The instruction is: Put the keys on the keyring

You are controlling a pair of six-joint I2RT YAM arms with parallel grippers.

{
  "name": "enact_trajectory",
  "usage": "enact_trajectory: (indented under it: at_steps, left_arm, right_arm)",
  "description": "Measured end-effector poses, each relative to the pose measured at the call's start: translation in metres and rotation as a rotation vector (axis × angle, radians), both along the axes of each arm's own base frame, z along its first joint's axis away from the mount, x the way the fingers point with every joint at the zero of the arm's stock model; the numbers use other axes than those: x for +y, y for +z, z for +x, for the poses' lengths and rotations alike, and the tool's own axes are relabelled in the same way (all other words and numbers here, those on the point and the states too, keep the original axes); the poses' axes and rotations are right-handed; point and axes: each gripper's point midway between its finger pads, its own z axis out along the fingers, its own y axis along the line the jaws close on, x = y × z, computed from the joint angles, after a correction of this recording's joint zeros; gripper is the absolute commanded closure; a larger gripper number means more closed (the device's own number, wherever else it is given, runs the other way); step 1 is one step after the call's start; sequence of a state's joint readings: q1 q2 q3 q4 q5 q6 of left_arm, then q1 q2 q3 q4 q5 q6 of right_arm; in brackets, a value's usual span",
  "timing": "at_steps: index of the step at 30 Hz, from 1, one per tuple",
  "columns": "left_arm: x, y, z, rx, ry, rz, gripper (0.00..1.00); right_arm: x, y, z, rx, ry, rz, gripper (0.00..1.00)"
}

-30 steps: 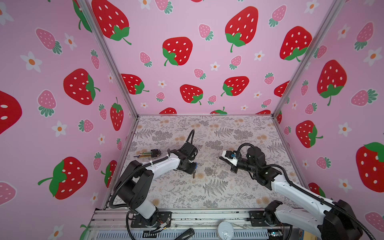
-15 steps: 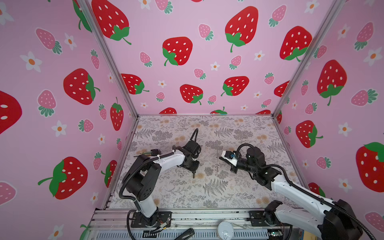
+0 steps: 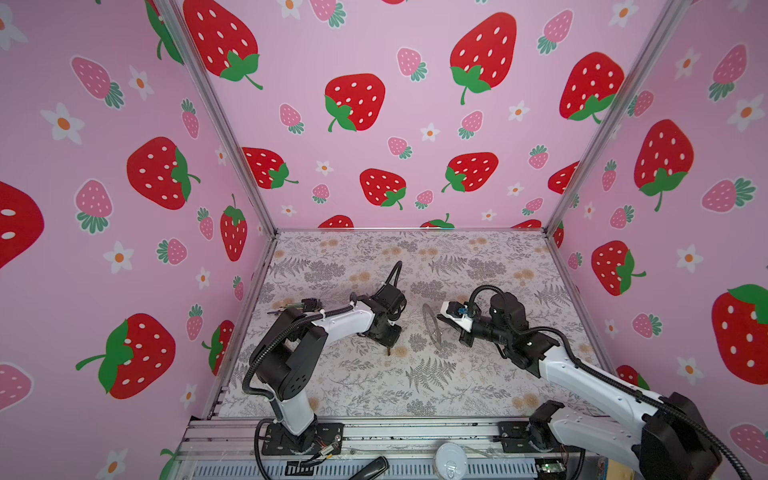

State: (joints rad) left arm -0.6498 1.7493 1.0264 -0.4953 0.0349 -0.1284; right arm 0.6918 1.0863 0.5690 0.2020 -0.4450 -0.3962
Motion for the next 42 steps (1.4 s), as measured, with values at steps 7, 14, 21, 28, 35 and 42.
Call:
enact_trajectory:
  at_steps: [7, 14, 21, 28, 35, 42]
  left_arm:
    - [-0.004, 0.003, 0.002, -0.015, -0.01, -0.001, 1.0]
    - [-0.008, 0.015, 0.002, -0.042, -0.028, -0.018, 1.0]
    - [-0.015, 0.054, 0.004, -0.123, -0.07, -0.097, 1.0]
    - [-0.017, 0.088, -0.013, -0.257, -0.169, -0.236, 1.0]
    - [-0.023, 0.128, -0.037, -0.503, -0.348, -0.43, 1.0]
    - [-0.032, 0.155, -0.046, -0.65, -0.492, -0.514, 1.0]
  right_arm:
    - [0.0, -0.002, 0.0, 0.003, 0.001, -0.004, 1.0]
    - [0.0, -0.002, 0.0, 0.002, 0.001, -0.005, 1.0]
    - [0.001, -0.002, 0.0, -0.006, 0.002, -0.009, 1.0]
    - [0.002, -0.002, -0.003, -0.018, 0.023, -0.012, 1.0]
    - [0.005, -0.006, -0.015, -0.023, 0.105, -0.03, 1.0]
    - [0.013, 0.002, -0.023, -0.018, 0.184, -0.019, 1.0]
